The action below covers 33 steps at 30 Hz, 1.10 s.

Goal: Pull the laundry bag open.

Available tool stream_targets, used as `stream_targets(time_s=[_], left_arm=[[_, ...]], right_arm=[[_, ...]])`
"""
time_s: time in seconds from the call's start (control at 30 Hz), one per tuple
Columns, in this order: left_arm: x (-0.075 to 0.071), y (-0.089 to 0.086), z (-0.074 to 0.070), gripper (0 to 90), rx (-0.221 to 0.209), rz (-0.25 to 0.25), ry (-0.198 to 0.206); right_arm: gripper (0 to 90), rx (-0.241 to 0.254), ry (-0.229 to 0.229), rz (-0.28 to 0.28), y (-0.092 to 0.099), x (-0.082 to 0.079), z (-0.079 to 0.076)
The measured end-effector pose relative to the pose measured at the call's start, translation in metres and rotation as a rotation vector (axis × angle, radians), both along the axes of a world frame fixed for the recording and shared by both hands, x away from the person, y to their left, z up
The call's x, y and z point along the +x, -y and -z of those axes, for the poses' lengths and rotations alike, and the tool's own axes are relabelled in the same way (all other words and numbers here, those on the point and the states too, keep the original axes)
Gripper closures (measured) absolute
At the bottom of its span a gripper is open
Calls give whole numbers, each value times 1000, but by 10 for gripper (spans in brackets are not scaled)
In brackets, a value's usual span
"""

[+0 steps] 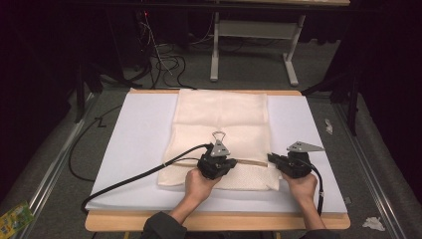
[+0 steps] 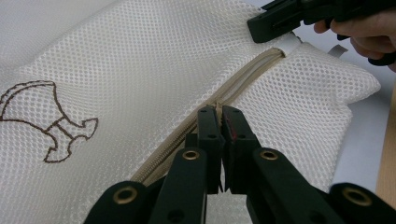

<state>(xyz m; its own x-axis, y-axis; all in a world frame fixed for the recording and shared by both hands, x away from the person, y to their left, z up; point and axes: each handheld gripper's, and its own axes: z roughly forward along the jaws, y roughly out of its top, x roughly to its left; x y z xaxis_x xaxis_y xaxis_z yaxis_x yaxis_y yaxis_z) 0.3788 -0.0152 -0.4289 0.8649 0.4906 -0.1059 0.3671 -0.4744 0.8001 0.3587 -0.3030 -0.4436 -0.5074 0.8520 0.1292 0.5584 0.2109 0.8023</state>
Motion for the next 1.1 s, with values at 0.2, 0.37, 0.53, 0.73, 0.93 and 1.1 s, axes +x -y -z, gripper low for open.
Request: stream_targets(time_s=[0.2,0.37,0.53,0.73,0.93,1.1], left_arm=[[1,-3,0,872,-6,-6,-5],[-1,-6,-2,872,-5,-10,-4],[-1,-12,-4,872,-6,-21,-1],[-1,-19,-5,872,-10,-27,4],[-2,-21,-7,872,-14,-30,6],[-2,-24,-8,872,-16,-33,5]], right_arm=[[886,2,-4,5,1,0,1],[886,6,-9,6,0,1,0],[886,10,-9,6,-2,2,0],[886,-1,-7,5,-3,3,-2],[886,4,-10,8,-3,3,-2],[886,2,-6,6,-4,4,-2]])
